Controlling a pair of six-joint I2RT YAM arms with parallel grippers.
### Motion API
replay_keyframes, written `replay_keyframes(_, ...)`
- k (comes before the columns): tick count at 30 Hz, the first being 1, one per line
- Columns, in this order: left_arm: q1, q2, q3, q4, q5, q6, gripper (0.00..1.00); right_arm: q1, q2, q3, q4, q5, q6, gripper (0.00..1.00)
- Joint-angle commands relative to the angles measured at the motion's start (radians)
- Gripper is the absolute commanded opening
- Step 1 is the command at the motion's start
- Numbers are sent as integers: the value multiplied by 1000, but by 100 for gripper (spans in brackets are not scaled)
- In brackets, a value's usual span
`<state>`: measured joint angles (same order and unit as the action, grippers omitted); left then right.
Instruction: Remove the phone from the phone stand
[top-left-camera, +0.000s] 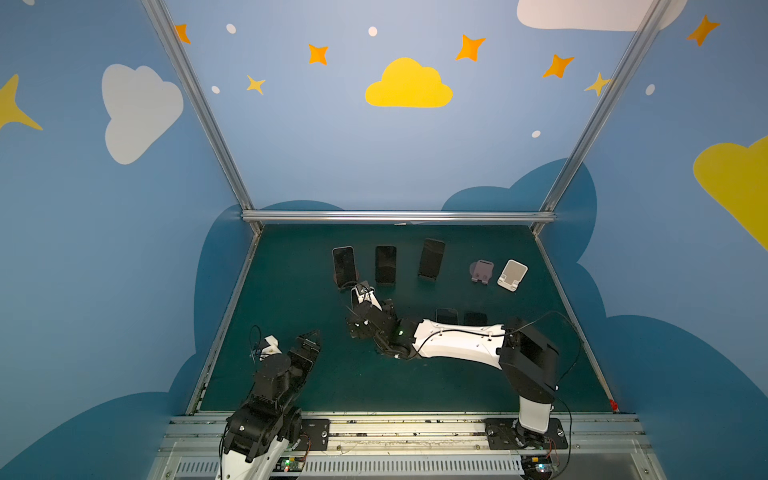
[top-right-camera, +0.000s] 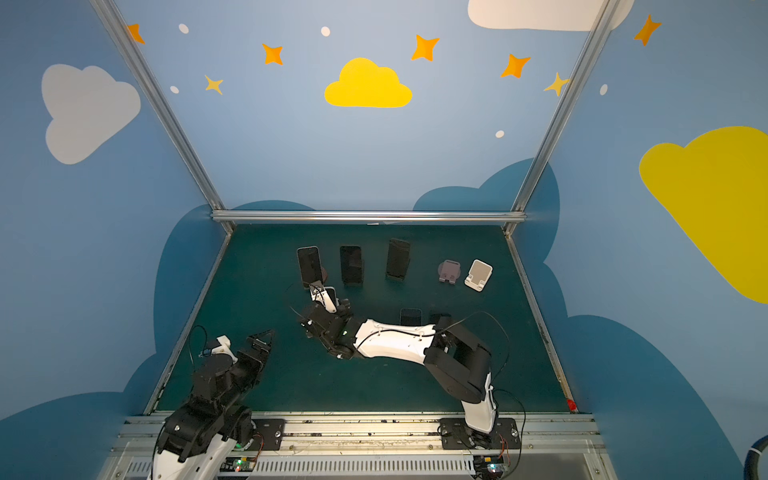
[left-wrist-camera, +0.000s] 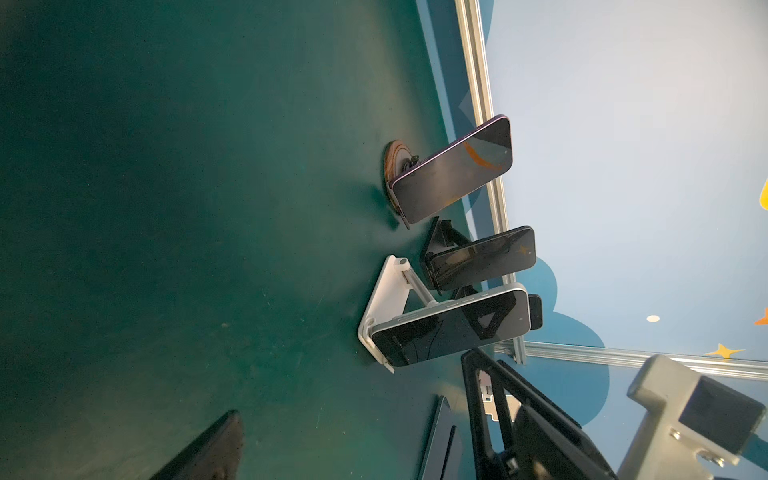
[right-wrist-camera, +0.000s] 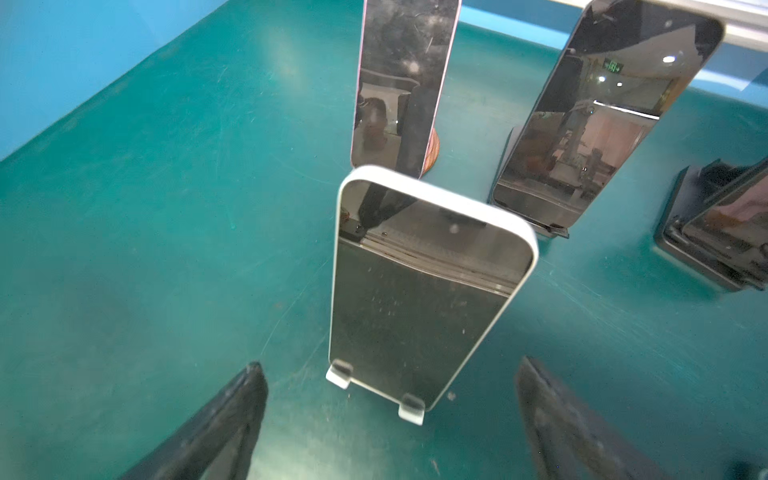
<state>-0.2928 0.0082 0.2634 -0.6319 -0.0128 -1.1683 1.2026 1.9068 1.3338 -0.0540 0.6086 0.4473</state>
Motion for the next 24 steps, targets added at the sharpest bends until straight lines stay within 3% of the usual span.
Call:
replay_keyframes(1,3,-13,4,10,-12,2,100,-10,34,34,38,-1,30,94)
replay_keyframes(13,3,-13,2,15,-17,10,100,-37,116,92,54,39,76,93)
replay_keyframes(24,3,-13,3,30,-25,19,100,-43,160,114,50,86,88,86)
